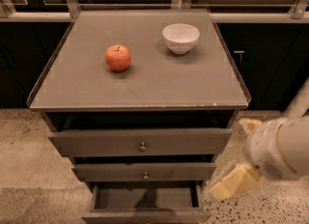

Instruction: Close bottom drawer

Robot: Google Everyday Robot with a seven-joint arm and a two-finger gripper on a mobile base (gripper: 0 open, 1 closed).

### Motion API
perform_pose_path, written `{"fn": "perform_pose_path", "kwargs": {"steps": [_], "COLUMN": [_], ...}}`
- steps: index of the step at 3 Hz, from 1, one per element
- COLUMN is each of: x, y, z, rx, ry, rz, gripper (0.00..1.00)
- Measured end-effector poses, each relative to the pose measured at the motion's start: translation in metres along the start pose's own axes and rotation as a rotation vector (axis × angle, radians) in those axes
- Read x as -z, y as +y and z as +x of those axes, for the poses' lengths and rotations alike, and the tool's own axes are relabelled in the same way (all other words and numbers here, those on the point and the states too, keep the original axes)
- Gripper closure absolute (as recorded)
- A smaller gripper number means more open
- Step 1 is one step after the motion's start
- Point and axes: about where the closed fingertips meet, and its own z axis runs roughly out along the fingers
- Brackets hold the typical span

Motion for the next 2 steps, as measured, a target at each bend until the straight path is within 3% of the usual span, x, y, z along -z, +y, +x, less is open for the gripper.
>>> {"fn": "perform_pose_path", "kwargs": {"steps": [1, 2], "x": [-0.077, -0.098], "y": [0.036, 0.06], "z": [0.054, 0.089], "rx": [-0.108, -0.142], "ry": [0.007, 0.054], "rz": [-0.109, -0.158], "gripper": [0.0, 0.18]}}
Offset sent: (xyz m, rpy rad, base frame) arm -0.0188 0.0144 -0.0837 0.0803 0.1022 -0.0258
